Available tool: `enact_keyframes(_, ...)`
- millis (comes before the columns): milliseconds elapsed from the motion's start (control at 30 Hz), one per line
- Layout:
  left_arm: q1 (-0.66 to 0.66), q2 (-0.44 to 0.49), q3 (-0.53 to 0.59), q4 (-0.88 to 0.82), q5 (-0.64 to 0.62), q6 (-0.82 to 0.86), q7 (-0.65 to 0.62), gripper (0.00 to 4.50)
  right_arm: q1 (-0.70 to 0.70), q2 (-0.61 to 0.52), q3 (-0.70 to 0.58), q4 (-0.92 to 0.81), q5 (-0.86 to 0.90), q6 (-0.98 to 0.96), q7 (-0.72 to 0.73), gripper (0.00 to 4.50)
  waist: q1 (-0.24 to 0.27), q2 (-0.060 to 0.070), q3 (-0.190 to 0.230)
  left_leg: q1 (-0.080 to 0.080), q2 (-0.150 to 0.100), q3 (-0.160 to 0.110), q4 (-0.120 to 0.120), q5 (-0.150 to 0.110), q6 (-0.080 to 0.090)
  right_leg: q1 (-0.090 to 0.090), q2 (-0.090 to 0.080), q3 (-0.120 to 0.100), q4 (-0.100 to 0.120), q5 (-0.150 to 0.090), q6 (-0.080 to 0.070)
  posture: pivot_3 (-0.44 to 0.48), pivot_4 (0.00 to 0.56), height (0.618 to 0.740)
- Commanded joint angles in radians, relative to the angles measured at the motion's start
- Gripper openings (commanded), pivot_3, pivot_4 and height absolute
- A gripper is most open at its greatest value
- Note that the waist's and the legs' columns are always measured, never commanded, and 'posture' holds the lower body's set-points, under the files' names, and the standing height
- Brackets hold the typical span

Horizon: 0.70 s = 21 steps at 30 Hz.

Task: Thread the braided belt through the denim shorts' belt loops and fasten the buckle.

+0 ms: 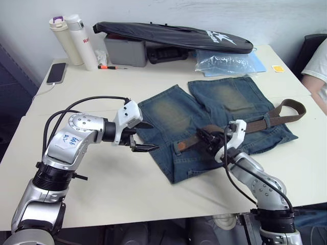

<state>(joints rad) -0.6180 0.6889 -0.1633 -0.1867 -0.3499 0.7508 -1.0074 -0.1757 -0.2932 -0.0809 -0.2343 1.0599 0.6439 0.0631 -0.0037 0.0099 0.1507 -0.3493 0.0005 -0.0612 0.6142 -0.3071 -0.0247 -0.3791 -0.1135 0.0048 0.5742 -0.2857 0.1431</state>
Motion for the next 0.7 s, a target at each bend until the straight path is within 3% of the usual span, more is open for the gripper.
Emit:
enact_keyframes(33,-0.023,0.021,0.02,-0.018,-0.007,-0.003,-0.006,4.5,0.008,0.024,0.024,-0.018,-0.047,-0.005,0.054,0.08,0.0,0.0,0.0,0.0,0.0,0.0,0.0,0.0,0.0,0.0,0.0,0.0,0.0,0.0,0.0,0.0,0.15,0.74)
enact_keyframes(433,0.008,0.031,0.018,-0.046,-0.022,0.037,-0.001,4.5,-0.046,0.09,0.104,0.05,-0.232,0.031,0.13,0.08,-0.009,0.0,0.0,0.002,0.001,0.0,-0.001,0.0,0.0,0.0,0.001,0.0,0.001,0.0,0.0,0.0,0.15,0.74)
enact_keyframes(667,0.064,0.026,-0.005,-0.055,-0.012,0.042,0.015,4.5,-0.04,0.099,0.122,0.005,-0.274,0.097,0.144,0.08,-0.024,-0.001,0.0,0.003,0.001,0.0,-0.002,0.0,0.0,0.0,0.001,0.001,0.001,0.0,0.0,0.0,0.15,0.74)
enact_keyframes(700,0.066,0.024,-0.007,-0.054,-0.012,0.041,0.016,4.5,-0.034,0.103,0.107,-0.007,-0.258,0.113,0.14,0.45,-0.024,-0.001,0.0,0.003,0.001,0.0,-0.002,0.0,0.0,0.0,0.001,0.001,0.001,0.0,0.0,0.0,0.15,0.74)
